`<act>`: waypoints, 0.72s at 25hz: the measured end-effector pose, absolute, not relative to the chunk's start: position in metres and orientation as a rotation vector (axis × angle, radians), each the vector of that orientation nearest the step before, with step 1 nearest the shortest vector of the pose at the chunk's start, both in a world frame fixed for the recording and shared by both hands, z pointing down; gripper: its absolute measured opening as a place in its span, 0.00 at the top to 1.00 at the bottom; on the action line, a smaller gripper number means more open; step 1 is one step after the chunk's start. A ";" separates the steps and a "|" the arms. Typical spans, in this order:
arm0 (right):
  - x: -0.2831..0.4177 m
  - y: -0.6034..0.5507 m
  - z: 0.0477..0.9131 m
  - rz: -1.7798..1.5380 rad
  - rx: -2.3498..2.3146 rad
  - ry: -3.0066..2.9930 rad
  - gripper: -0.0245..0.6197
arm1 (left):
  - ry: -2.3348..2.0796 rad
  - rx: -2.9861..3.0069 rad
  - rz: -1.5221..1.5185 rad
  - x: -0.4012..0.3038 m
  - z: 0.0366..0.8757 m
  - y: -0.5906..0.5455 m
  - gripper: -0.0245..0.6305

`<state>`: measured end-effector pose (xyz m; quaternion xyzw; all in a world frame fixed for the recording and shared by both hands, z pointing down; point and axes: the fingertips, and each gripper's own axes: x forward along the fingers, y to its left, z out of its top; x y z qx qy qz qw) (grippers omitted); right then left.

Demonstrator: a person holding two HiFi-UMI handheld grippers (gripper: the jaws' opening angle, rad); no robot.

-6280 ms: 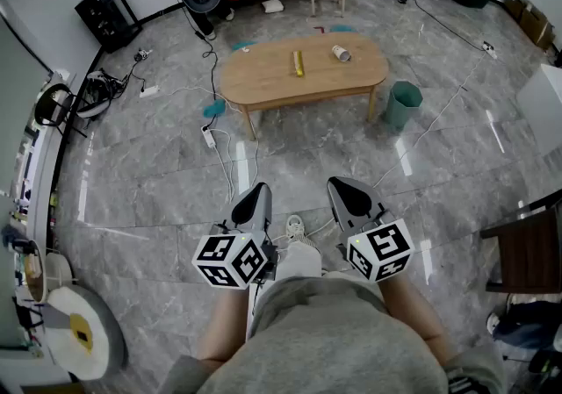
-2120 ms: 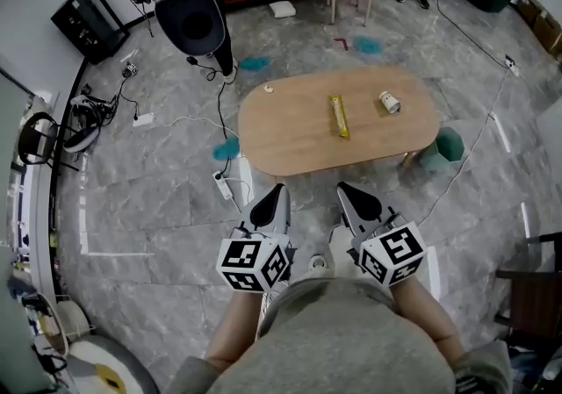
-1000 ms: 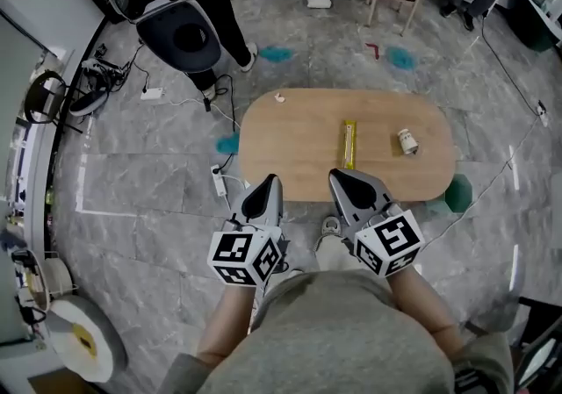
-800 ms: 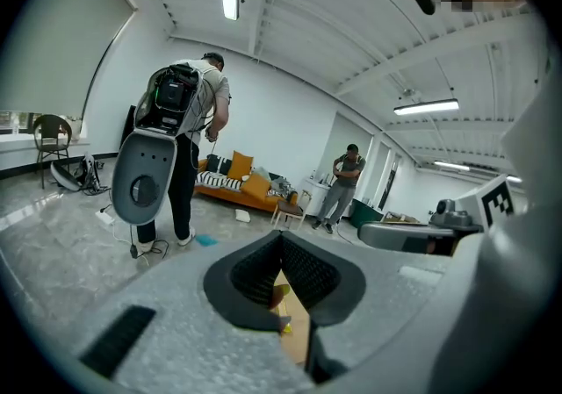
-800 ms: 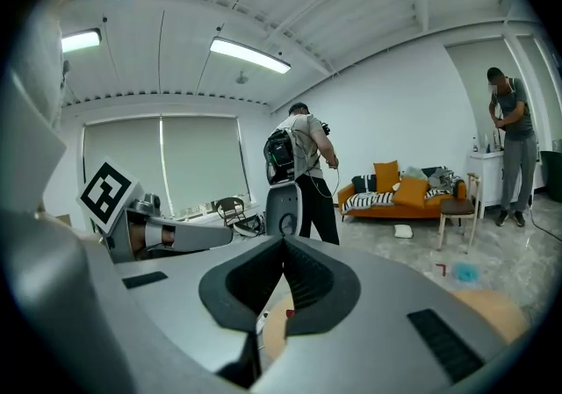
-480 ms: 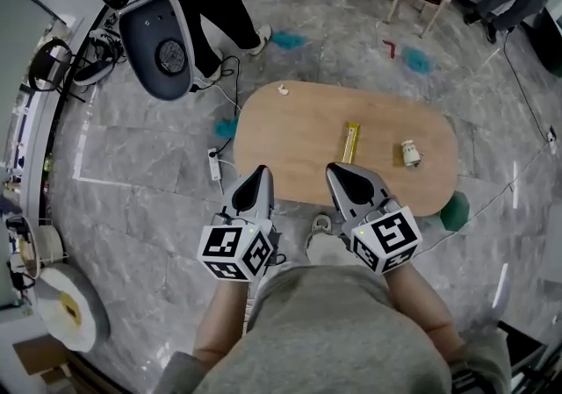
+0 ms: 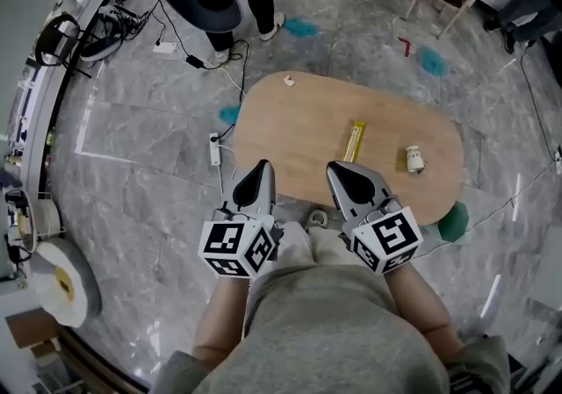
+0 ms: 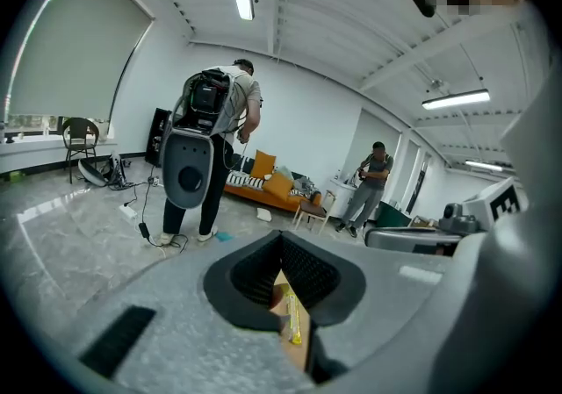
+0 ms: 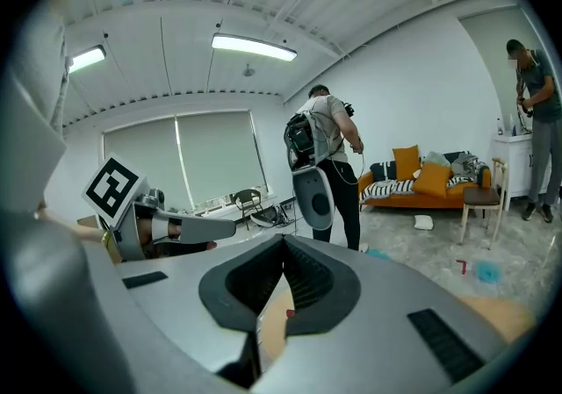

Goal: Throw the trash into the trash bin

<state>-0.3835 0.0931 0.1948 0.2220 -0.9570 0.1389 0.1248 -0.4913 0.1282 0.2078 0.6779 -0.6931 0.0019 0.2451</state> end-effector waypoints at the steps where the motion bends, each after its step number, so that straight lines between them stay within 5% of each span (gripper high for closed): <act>1: -0.383 0.092 0.197 0.410 0.640 -2.786 0.95 | -1.897 1.843 0.006 -0.492 0.209 0.127 0.96; 18: -0.421 0.048 0.218 0.394 0.593 -2.755 0.95 | -1.908 1.813 0.019 -0.529 0.229 0.083 0.96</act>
